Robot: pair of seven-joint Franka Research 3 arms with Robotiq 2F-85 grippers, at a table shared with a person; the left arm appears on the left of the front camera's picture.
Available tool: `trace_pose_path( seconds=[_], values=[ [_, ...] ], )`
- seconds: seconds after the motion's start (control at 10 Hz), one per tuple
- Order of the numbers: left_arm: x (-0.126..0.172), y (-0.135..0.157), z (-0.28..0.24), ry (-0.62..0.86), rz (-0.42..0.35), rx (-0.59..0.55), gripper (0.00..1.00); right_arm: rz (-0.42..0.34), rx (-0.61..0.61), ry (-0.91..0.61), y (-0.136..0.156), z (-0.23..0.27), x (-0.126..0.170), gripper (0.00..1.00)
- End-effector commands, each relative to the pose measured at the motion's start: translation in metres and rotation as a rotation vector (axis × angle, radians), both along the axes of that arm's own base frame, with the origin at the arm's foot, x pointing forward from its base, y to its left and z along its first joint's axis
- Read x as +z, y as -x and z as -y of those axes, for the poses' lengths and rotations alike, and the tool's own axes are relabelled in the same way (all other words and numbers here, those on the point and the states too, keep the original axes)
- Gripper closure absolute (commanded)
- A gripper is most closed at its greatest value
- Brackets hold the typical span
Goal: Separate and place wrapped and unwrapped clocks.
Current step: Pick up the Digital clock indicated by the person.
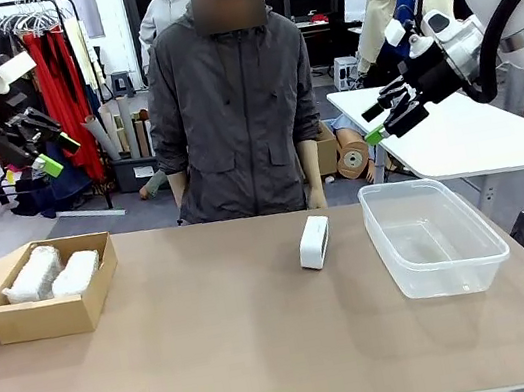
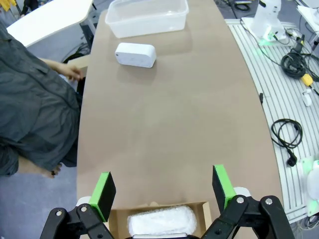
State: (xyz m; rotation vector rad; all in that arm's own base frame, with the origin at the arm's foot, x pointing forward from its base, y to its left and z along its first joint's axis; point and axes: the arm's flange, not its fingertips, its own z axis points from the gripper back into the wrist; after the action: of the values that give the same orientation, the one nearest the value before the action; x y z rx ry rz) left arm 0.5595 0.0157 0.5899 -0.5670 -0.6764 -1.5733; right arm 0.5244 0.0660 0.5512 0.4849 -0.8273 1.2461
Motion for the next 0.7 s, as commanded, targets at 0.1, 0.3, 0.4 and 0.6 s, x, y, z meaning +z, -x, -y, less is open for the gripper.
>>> trace_pose_path(
  seconds=[0.1,0.3,0.4,0.6],
  values=[
    [0.0002,0.0005,0.0001,-0.009,0.000,-0.003,0.00,0.003,0.003,-0.003,0.0001,-0.0004,0.0017,0.00],
    [0.0002,0.0005,0.0001,-0.009,0.000,-0.003,0.00,0.003,0.003,-0.003,0.0001,-0.0004,0.0017,0.00],
    [0.0002,0.0005,0.0001,-0.009,0.000,-0.003,0.00,0.003,0.003,-0.003,0.0001,-0.0004,0.0017,0.00],
    [0.0002,0.0005,0.0001,-0.009,0.000,-0.003,0.00,0.003,0.003,-0.003,0.0001,-0.0004,0.0017,0.00]
  ],
)
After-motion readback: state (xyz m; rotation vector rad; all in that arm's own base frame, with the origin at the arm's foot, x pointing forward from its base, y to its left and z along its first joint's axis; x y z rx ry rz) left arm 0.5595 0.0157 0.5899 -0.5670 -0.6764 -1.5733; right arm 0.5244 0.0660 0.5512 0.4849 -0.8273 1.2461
